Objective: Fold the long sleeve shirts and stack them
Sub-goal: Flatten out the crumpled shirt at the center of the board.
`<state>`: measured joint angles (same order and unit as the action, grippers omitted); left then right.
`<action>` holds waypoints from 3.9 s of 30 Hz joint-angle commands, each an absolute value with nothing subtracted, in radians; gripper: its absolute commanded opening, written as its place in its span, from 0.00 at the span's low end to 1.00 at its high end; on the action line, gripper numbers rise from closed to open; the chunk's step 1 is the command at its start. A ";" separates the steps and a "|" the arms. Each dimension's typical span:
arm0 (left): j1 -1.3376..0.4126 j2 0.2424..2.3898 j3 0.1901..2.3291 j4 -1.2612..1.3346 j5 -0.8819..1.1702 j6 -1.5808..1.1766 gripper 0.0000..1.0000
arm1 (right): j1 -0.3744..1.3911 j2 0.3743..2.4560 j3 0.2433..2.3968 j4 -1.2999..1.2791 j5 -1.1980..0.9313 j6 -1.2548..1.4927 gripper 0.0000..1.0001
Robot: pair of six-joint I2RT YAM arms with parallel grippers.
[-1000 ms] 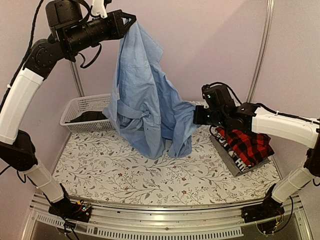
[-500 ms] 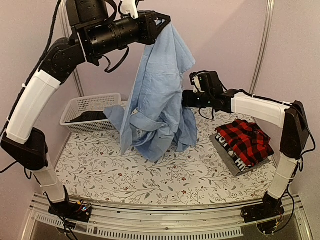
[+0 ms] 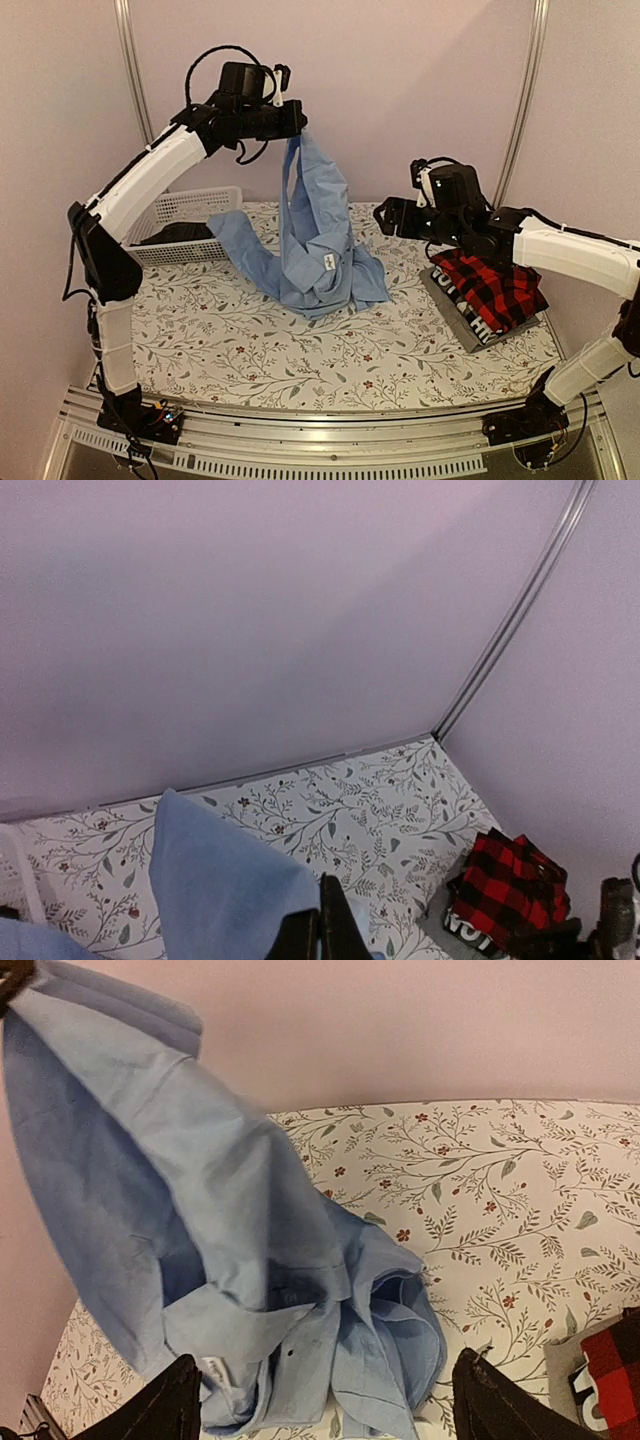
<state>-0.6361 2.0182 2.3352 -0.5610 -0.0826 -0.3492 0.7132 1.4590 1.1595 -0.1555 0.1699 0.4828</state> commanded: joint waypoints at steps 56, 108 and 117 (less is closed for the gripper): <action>-0.443 1.497 1.878 -0.436 -0.022 -0.231 0.00 | 0.977 1.596 1.731 -0.326 0.836 0.067 0.00; -0.158 1.787 1.445 -0.493 0.169 -0.399 0.00 | 0.451 2.253 1.951 -0.413 -0.194 0.290 0.26; -0.176 1.717 1.462 -0.509 0.159 -0.402 0.61 | 0.531 2.073 1.842 -0.488 -0.010 0.236 0.75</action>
